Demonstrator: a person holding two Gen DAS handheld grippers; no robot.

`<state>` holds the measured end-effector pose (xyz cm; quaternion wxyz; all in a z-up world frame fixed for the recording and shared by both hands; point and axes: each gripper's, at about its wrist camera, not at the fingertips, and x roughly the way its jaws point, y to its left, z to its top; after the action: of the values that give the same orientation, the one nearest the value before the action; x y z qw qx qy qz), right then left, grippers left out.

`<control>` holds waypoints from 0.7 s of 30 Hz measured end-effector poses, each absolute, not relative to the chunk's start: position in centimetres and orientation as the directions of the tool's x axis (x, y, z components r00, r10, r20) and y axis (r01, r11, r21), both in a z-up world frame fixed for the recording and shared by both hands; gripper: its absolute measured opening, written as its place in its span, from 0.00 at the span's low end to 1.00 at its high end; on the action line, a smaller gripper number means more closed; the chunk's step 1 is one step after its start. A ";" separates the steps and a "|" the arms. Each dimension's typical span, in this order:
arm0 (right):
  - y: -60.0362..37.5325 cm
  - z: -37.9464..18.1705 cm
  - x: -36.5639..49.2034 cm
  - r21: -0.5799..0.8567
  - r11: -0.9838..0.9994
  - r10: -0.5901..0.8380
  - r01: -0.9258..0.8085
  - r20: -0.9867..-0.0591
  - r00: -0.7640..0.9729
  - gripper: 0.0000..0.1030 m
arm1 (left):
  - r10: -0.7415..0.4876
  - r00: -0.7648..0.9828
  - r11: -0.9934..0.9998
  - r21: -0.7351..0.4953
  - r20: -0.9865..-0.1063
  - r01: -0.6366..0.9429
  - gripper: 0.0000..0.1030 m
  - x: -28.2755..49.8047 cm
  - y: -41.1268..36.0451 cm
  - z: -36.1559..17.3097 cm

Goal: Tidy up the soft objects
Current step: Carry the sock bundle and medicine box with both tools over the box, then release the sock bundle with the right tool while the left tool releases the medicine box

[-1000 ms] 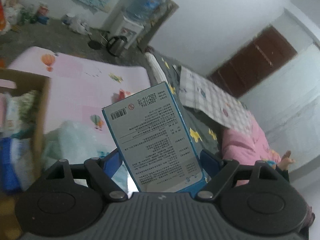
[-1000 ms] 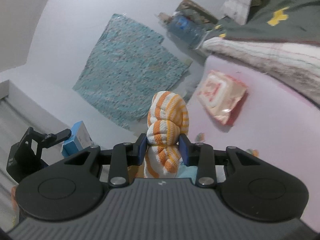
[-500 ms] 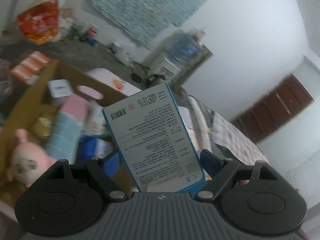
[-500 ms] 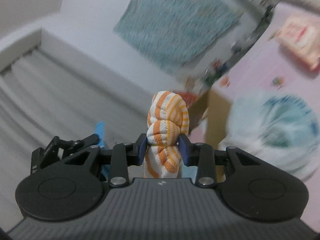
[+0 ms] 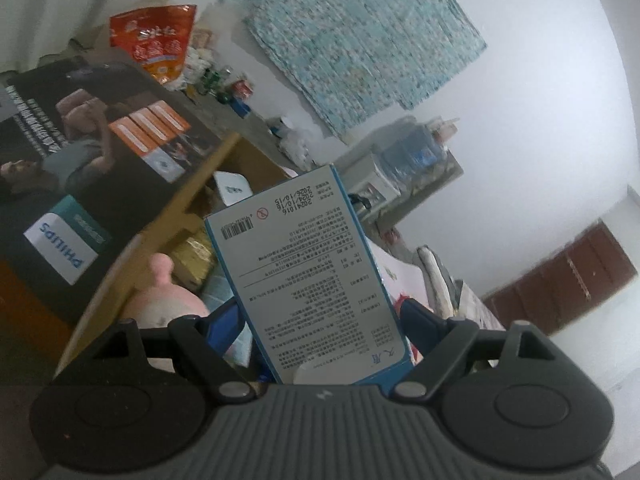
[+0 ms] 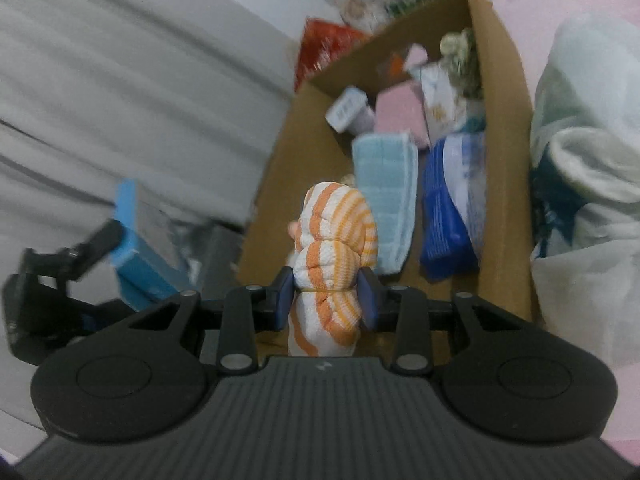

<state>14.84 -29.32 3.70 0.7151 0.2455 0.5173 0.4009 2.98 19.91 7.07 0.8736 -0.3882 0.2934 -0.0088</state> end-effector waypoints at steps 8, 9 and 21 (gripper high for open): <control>-25.9 2.0 16.5 0.685 0.662 0.733 -0.304 -0.676 0.073 0.33 | -0.233 0.844 0.669 -0.710 -0.482 -0.221 0.83 2.0 22.7 5.6; -25.3 1.9 16.3 0.673 0.672 0.721 -0.310 -0.690 0.065 0.34 | -0.233 0.845 0.664 -0.714 -0.482 -0.224 0.83 2.0 23.0 5.4; -22.4 0.2 16.7 0.613 0.707 0.664 -0.352 -0.747 0.033 0.49 | -0.250 0.827 0.657 -0.716 -0.503 -0.236 0.83 1.6 23.2 4.2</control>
<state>16.71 -22.41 0.15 0.7065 0.1311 0.5952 0.3598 1.58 23.21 4.16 0.8615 -0.4140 0.2938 -0.0041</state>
